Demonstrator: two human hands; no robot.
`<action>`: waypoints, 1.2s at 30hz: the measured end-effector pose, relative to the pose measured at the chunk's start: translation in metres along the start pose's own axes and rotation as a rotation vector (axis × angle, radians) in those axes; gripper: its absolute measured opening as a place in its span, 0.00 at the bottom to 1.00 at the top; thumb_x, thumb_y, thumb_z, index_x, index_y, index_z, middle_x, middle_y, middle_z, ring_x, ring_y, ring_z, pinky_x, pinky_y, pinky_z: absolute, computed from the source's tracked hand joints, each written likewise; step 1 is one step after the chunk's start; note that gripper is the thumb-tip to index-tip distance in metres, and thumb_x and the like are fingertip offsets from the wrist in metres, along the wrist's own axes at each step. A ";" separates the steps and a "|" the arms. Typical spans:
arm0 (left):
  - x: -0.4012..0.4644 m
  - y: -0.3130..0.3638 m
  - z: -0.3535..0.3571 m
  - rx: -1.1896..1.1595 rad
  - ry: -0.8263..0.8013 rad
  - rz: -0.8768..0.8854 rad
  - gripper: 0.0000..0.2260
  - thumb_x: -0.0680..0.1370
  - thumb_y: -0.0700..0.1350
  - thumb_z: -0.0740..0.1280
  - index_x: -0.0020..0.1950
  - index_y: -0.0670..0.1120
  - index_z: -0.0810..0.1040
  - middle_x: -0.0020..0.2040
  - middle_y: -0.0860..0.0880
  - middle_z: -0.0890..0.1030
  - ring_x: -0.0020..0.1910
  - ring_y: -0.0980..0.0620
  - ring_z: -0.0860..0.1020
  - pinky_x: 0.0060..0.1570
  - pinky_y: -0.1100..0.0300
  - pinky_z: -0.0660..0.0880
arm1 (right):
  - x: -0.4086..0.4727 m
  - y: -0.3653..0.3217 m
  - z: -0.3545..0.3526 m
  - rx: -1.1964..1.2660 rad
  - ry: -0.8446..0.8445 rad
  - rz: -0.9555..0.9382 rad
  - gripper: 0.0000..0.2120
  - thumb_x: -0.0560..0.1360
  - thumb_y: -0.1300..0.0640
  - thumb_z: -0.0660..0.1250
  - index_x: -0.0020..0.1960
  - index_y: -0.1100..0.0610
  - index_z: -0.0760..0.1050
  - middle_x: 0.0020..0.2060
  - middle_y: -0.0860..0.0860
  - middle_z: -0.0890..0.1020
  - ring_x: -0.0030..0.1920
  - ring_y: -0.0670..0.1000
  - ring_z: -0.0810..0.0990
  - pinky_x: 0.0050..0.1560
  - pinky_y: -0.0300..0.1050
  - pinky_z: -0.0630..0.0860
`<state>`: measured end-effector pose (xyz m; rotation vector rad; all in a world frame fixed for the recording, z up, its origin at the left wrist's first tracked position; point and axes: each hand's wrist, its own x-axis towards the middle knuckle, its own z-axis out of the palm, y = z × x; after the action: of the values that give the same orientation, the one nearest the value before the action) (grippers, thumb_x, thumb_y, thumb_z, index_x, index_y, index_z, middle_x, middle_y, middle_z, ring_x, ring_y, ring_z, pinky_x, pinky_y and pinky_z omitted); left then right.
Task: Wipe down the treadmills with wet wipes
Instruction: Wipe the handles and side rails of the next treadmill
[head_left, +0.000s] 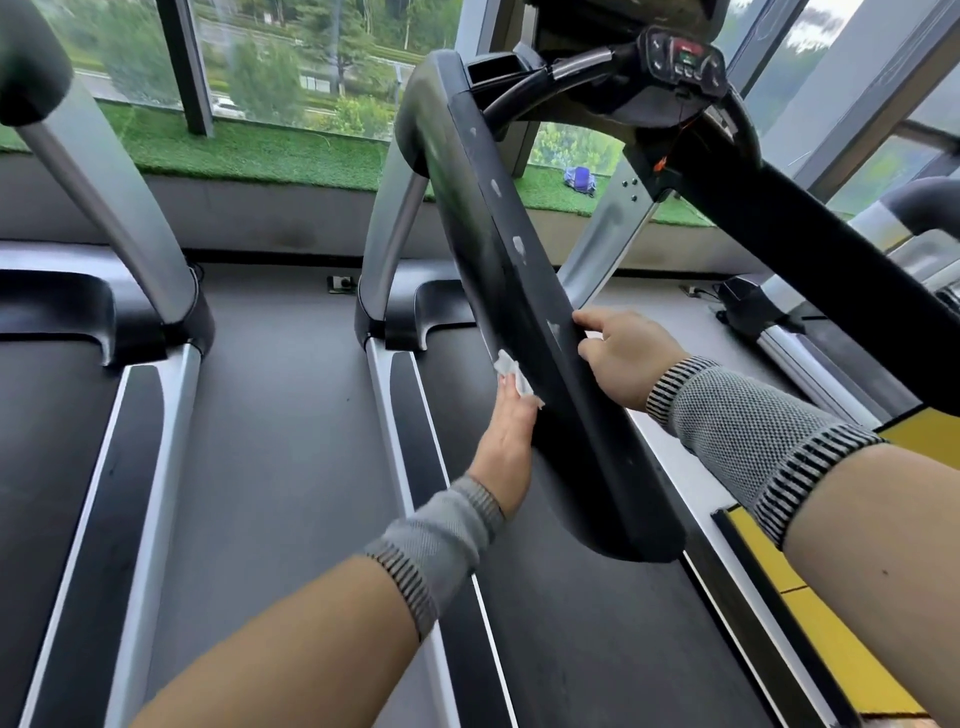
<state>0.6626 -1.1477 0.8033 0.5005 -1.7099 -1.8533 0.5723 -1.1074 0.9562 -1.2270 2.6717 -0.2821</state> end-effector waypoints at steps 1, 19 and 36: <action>0.008 0.002 -0.004 -0.024 0.012 -0.073 0.32 0.79 0.63 0.48 0.78 0.45 0.56 0.78 0.48 0.57 0.77 0.54 0.53 0.76 0.54 0.50 | -0.001 0.000 0.000 0.005 -0.005 0.005 0.20 0.78 0.61 0.56 0.70 0.55 0.70 0.67 0.53 0.74 0.67 0.54 0.70 0.68 0.45 0.65; -0.013 0.026 0.006 -0.022 -0.002 -0.167 0.26 0.83 0.57 0.46 0.79 0.46 0.52 0.78 0.49 0.54 0.77 0.51 0.53 0.75 0.55 0.52 | -0.006 0.003 0.001 0.002 -0.003 0.026 0.21 0.79 0.60 0.56 0.71 0.54 0.69 0.69 0.51 0.72 0.69 0.53 0.69 0.70 0.43 0.63; -0.041 0.012 0.022 0.285 -0.060 0.045 0.38 0.74 0.64 0.47 0.78 0.46 0.41 0.78 0.53 0.38 0.76 0.60 0.37 0.75 0.63 0.39 | -0.011 0.002 -0.003 -0.043 0.010 -0.028 0.20 0.79 0.61 0.56 0.70 0.55 0.69 0.69 0.52 0.72 0.69 0.53 0.68 0.67 0.41 0.62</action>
<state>0.6827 -1.1056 0.8137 0.5170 -2.0216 -1.6157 0.5767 -1.0972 0.9595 -1.2799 2.6837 -0.2367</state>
